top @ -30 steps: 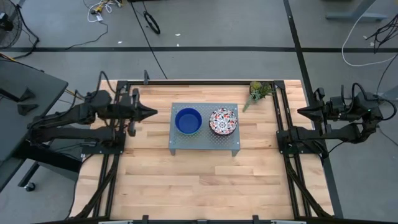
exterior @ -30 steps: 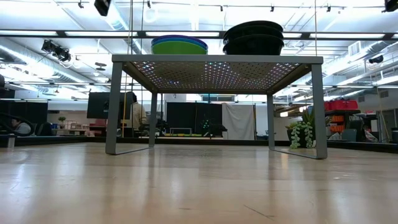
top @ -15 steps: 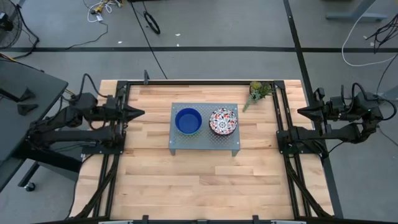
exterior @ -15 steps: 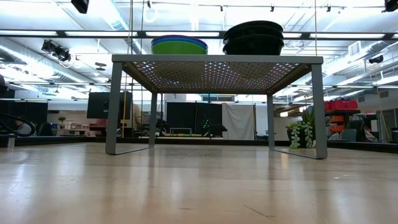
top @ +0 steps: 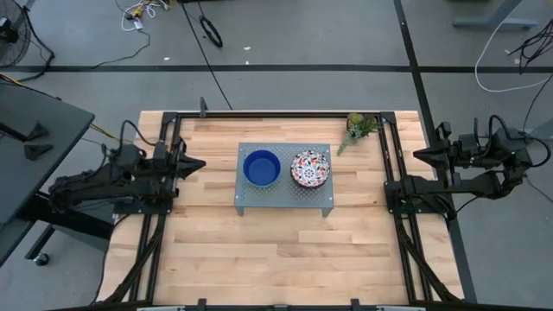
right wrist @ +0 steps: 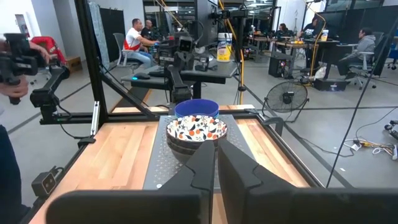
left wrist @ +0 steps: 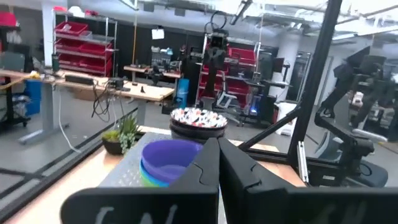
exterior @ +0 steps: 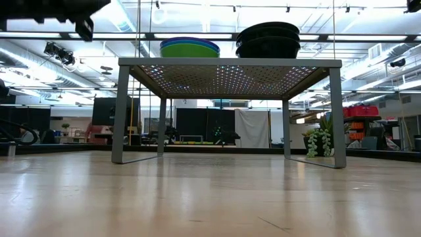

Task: Pick & Place Mini bowls
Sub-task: Return to Home Position

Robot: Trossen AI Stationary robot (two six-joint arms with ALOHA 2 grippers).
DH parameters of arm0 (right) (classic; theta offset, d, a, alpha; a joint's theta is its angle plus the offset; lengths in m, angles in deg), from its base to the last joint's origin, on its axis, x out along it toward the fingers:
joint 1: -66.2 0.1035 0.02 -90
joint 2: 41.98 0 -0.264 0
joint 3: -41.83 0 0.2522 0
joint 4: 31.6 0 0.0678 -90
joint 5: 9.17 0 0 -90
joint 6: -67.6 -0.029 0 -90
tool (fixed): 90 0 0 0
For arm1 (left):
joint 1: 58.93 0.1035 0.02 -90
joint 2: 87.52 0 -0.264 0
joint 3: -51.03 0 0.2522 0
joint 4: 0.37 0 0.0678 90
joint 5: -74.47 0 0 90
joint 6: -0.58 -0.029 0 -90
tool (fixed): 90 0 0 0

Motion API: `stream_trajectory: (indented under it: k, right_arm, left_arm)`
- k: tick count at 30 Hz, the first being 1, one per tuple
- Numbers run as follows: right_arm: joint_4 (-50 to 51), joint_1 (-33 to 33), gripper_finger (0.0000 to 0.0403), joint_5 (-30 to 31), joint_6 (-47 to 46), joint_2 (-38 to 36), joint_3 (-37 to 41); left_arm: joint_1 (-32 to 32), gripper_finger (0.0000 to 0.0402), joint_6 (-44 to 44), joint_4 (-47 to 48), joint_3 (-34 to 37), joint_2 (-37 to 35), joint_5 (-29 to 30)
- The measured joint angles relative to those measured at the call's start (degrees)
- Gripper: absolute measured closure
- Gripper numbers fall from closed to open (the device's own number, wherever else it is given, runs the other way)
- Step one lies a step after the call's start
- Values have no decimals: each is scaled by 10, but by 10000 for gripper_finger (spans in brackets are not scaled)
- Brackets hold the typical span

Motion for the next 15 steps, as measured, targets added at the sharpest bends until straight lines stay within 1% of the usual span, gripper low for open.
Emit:
stream_trajectory:
  k: [6, 10, 15]
  right_arm:
    - [0, 0, 380, 0, 0, 0, 0]
    - [0, 0, 380, 0, 0, 0, 0]
    - [0, 0, 380, 0, 0, 0, 0]
  left_arm:
    - [-11, 401, 18, -32, 55, -36, 14]
    - [-45, 401, 34, -77, 87, -51, 33]
    - [-85, 401, 23, -78, 115, -68, 68]
